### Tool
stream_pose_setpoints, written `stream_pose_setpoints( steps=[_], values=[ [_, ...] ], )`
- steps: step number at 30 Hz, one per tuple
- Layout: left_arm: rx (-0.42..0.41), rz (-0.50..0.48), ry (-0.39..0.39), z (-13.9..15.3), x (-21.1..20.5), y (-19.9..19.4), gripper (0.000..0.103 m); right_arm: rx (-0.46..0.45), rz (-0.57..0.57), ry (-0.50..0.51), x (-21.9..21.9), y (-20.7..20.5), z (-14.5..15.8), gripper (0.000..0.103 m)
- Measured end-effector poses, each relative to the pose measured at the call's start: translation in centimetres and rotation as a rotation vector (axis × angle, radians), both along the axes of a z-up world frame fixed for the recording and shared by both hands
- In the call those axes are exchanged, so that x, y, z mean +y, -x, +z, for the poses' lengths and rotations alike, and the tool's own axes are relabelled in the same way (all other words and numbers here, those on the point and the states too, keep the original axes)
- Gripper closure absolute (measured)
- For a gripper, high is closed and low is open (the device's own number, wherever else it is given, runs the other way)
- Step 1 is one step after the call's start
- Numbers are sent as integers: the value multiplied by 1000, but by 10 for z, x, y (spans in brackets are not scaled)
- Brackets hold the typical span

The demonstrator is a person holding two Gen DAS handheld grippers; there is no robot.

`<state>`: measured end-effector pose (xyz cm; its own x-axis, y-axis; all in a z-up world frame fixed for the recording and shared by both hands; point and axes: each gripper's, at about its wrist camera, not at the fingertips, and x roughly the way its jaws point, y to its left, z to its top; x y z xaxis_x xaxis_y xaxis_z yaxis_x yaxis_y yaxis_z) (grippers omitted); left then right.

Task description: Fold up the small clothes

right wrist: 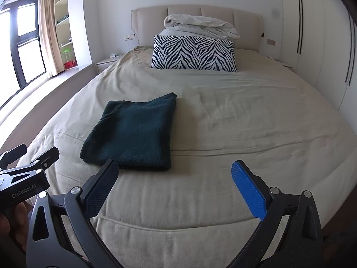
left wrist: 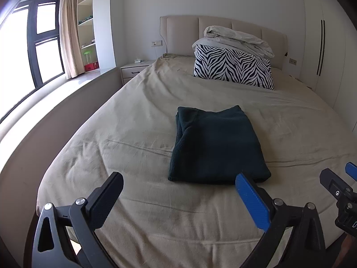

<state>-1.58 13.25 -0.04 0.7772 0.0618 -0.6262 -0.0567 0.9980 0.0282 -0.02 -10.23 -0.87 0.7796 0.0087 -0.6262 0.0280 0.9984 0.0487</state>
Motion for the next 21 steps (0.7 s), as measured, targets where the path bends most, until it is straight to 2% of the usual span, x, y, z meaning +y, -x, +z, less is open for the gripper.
stream_pose_setpoints(
  steps=[21],
  values=[
    [8,-4,-3,-6,0,-1,0,5,-3,1,4,-2,-5,0]
  ],
)
